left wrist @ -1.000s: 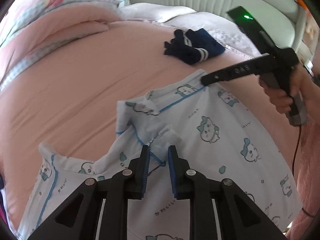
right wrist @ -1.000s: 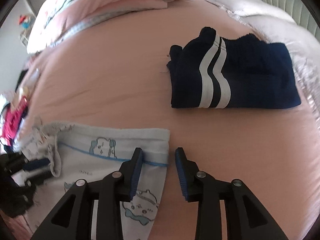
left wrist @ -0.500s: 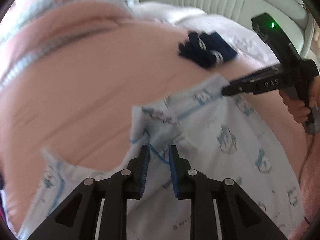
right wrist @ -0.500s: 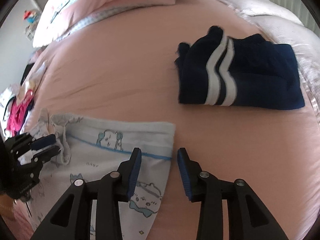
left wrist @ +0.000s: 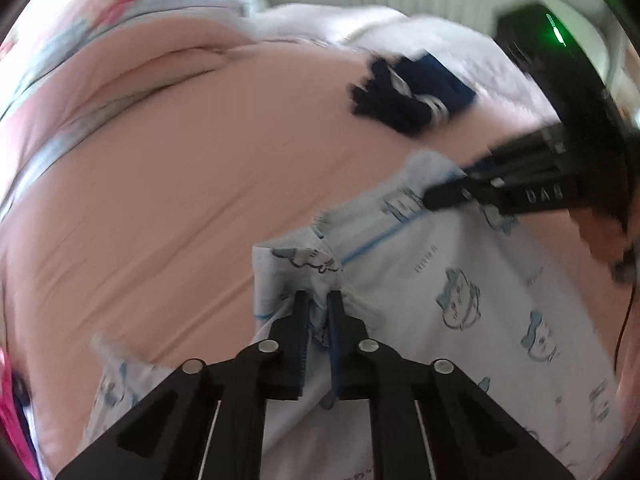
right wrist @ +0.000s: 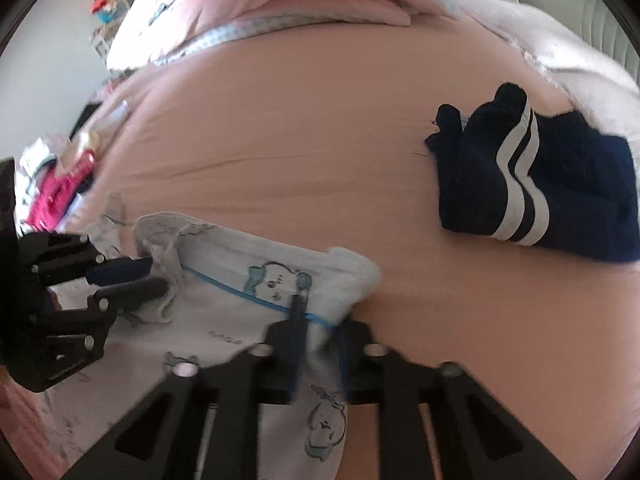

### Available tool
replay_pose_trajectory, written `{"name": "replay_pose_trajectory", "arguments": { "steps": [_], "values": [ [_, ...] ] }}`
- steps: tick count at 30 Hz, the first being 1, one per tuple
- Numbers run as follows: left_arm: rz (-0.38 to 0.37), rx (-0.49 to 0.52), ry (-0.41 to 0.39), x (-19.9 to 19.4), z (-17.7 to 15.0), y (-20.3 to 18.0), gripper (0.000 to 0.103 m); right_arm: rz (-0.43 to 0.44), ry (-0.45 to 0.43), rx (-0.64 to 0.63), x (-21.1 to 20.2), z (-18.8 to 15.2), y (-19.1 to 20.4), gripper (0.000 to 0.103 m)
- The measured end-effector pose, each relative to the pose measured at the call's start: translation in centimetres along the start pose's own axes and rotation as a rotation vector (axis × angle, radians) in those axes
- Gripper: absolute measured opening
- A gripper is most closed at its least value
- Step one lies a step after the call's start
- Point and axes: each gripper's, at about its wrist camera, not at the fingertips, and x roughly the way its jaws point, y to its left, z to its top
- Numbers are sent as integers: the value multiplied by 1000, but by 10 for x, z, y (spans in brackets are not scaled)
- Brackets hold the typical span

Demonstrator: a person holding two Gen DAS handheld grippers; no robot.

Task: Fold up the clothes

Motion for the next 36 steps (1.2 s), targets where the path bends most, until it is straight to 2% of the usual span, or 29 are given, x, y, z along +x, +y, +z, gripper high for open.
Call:
{"name": "replay_pose_trajectory", "arguments": {
  "steps": [4, 8, 12, 16, 21, 22, 24, 25, 26, 28, 30, 32, 34, 36],
  "values": [
    [8, -135, -46, -15, -3, 21, 6, 0, -27, 33, -4, 13, -25, 8],
    [-45, -197, -90, -31, -1, 35, 6, -62, -33, 2, -16, 2, -14, 6],
    [-62, -220, -73, -29, 2, 42, 6, -80, 11, 42, -6, -9, -21, 5],
    [-123, -322, -87, -30, -6, 63, 5, -101, 10, 19, -7, -11, -18, 5],
    [-76, -483, -109, -36, -21, 106, 4, -134, 9, 17, -9, -13, -16, 4],
    [-54, -487, -103, -36, -23, 110, 4, -140, 2, 14, -13, -14, -14, 4],
    [55, -466, -85, -34, -23, 109, 4, -153, -14, 7, -21, -14, -10, 4],
    [78, -472, -86, -34, -22, 110, 4, -162, -28, -1, -28, -15, -9, 4],
    [65, -493, -89, -33, -22, 112, 5, -166, -39, -10, -33, -16, -10, 4],
    [-21, -527, -77, -29, -22, 115, 6, -141, -48, -6, -41, -18, -12, 5],
    [-101, -493, -38, -21, -18, 108, 10, -101, -43, 33, -41, -18, -20, 9],
    [-88, -429, 5, -12, -13, 99, 24, -88, -30, 72, -36, -16, -27, 14],
    [-90, -376, 36, -3, -11, 89, 28, -75, -13, 95, -28, -12, -30, 19],
    [-69, -309, 73, 7, -9, 77, 28, -55, 16, 77, -15, -5, -31, 23]
  ]
}}
